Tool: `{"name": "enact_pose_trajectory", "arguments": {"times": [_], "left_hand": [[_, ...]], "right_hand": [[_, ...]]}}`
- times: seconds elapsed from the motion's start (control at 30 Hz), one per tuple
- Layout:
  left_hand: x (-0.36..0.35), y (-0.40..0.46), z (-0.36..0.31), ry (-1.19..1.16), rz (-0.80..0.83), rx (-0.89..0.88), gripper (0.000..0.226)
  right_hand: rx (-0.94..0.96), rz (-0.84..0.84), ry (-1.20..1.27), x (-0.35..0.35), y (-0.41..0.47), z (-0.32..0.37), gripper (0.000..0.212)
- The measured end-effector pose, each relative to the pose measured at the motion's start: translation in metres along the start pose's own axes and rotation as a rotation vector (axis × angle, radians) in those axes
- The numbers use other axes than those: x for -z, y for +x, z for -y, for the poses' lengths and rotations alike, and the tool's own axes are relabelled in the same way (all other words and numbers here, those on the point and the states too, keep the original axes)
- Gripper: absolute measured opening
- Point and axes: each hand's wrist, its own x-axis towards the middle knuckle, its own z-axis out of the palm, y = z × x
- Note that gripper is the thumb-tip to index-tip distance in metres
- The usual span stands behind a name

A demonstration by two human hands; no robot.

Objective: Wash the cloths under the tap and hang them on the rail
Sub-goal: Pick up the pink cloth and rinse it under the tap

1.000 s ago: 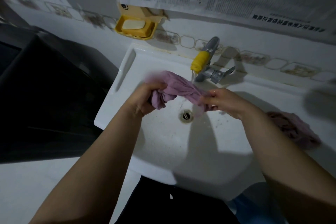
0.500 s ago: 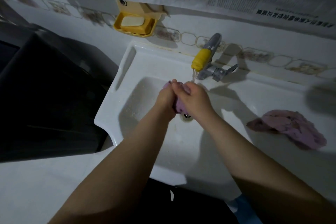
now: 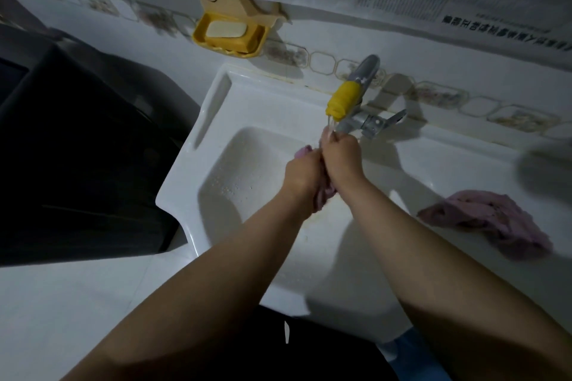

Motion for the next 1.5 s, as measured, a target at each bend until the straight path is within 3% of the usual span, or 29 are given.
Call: {"name": "enact_pose_trajectory", "arguments": {"times": [0.07,0.13,0.2,0.23,0.3,0.37,0.43,0.53,0.6,0.67,0.77,0.87,1.0,1.07,1.13,1.23,1.37,1.5], "left_hand": [[0.007,0.013,-0.013,0.232,-0.085,-0.090,0.022],[0.013,0.021,-0.024,0.499,-0.061,-0.069,0.033],[0.021,0.018,-0.023,0.086,0.059,0.048,0.036],[0.020,0.010,-0.024,0.027,0.189,0.030,0.032],[0.021,0.001,-0.024,0.022,0.285,-0.007,0.029],[0.031,0.001,-0.027,0.146,0.265,-0.017,0.032],[0.051,0.009,-0.028,0.179,0.278,-0.011,0.034],[0.076,0.018,-0.024,0.134,0.247,-0.037,0.025],[0.083,0.018,-0.029,-0.019,0.219,-0.006,0.022],[0.088,0.020,-0.036,-0.174,0.263,0.029,0.018],[0.088,0.018,-0.044,-0.283,0.319,0.052,0.028],[0.079,0.012,-0.045,-0.318,0.360,0.071,0.034],[0.069,0.015,-0.036,-0.332,0.278,0.104,0.043],[0.056,0.018,-0.033,-0.280,0.197,0.082,0.049],[0.043,0.020,-0.029,-0.256,0.110,0.038,0.046],[0.019,0.015,-0.025,-0.100,0.026,-0.025,0.024],[-0.002,0.011,-0.027,0.077,0.036,-0.101,0.017],[0.006,0.025,-0.040,0.126,-0.036,-0.116,0.019]], "right_hand": [[0.069,0.034,-0.049,-0.010,-0.015,-0.002,0.045],[0.127,0.041,-0.111,-0.016,-0.034,0.002,0.046],[0.137,0.006,-0.143,-0.013,-0.028,0.003,0.046],[0.114,0.001,-0.140,-0.010,-0.017,0.000,0.045],[0.018,0.072,-0.037,-0.001,0.009,-0.008,0.041],[-0.106,0.159,0.095,0.009,0.024,-0.017,0.039],[-0.225,0.221,0.316,0.020,0.029,-0.022,0.051],[-0.340,0.416,0.668,0.037,0.026,-0.032,0.051],[-0.289,0.578,0.655,0.048,0.017,-0.036,0.035],[-0.208,0.634,0.556,0.053,0.011,-0.038,0.020],[-0.196,0.554,0.489,0.057,0.009,-0.039,0.018],[-0.246,0.471,0.654,0.050,0.012,-0.043,0.019],[-0.267,0.196,0.890,0.038,0.012,-0.031,0.028],[-0.165,0.079,0.727,0.030,-0.002,-0.016,0.027],[0.008,0.064,0.363,0.016,-0.022,-0.002,0.040],[0.133,0.097,-0.003,0.004,-0.023,0.006,0.054],[0.000,0.025,0.122,0.014,0.005,0.011,0.042],[0.091,0.040,0.083,-0.001,-0.019,0.010,0.045]]}}
